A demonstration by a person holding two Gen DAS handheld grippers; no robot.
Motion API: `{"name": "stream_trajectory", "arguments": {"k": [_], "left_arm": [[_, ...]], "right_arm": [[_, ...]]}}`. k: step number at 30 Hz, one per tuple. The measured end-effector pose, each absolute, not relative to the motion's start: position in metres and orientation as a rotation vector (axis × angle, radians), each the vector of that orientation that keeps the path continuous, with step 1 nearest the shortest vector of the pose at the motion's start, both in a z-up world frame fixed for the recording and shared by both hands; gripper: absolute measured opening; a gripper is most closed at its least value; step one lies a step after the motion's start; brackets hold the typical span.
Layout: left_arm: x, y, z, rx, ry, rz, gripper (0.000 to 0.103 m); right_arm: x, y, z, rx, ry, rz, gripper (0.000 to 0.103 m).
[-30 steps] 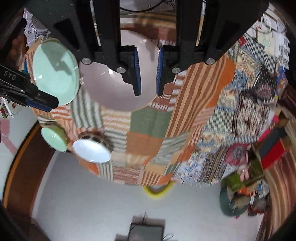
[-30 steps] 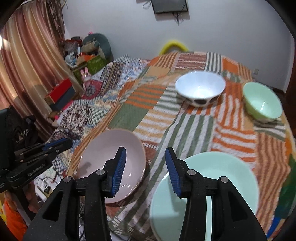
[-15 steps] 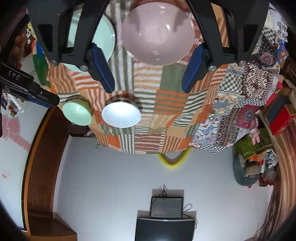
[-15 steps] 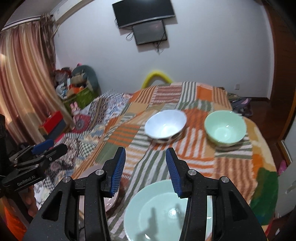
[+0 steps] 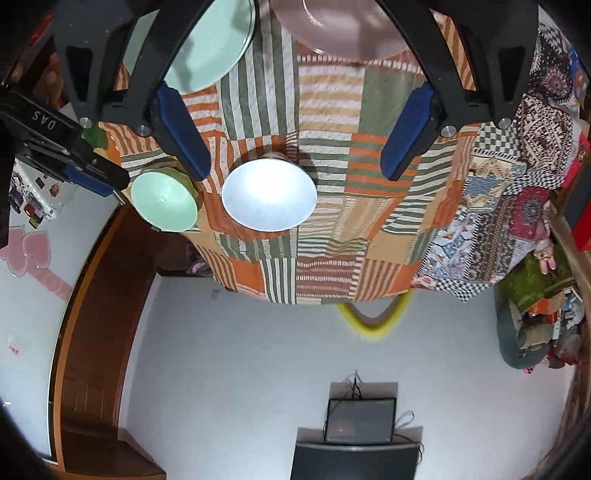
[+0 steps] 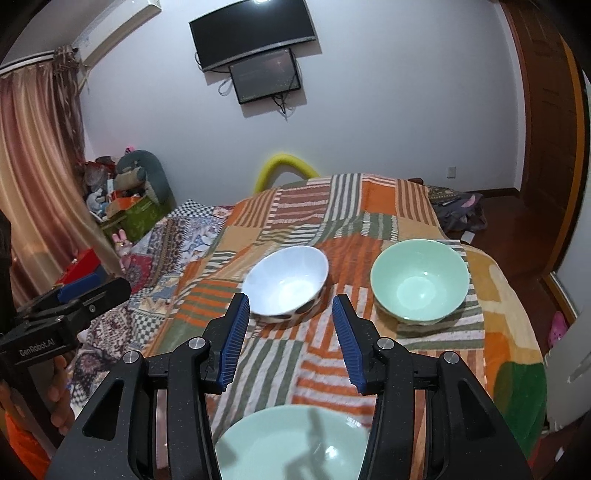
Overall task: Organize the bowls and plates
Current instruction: 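Raise both open grippers and move them to the white dotted bowl, then close both grippers on the rim of the white dotted bowl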
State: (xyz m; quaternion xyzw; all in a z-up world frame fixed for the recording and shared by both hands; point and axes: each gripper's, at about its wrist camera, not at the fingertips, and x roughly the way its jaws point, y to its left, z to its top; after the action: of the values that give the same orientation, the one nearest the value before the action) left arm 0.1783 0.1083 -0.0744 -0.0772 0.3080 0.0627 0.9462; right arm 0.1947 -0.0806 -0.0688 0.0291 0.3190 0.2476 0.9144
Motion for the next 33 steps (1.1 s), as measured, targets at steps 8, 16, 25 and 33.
{"name": "stream_trajectory", "arguments": {"k": [8,16,25,33], "left_arm": [[0.238,0.118,-0.103,-0.13,0.671,0.157,0.093],[0.288,0.137,-0.135,-0.163,0.748,0.139,0.061],[0.329,0.145,-0.18,-0.181,0.862,0.116,0.034],[0.345,0.159,-0.205,-0.249,0.913,0.111,0.029]], "right_arm": [[0.239,-0.072,-0.091,0.069,0.729,0.508,0.043],[0.276,-0.063,-0.116,0.061,0.798,0.498,0.043],[0.303,-0.05,-0.134,0.04,0.851,0.504,0.043],[0.316,-0.039,-0.146,0.012,0.871,0.509,0.033]]}}
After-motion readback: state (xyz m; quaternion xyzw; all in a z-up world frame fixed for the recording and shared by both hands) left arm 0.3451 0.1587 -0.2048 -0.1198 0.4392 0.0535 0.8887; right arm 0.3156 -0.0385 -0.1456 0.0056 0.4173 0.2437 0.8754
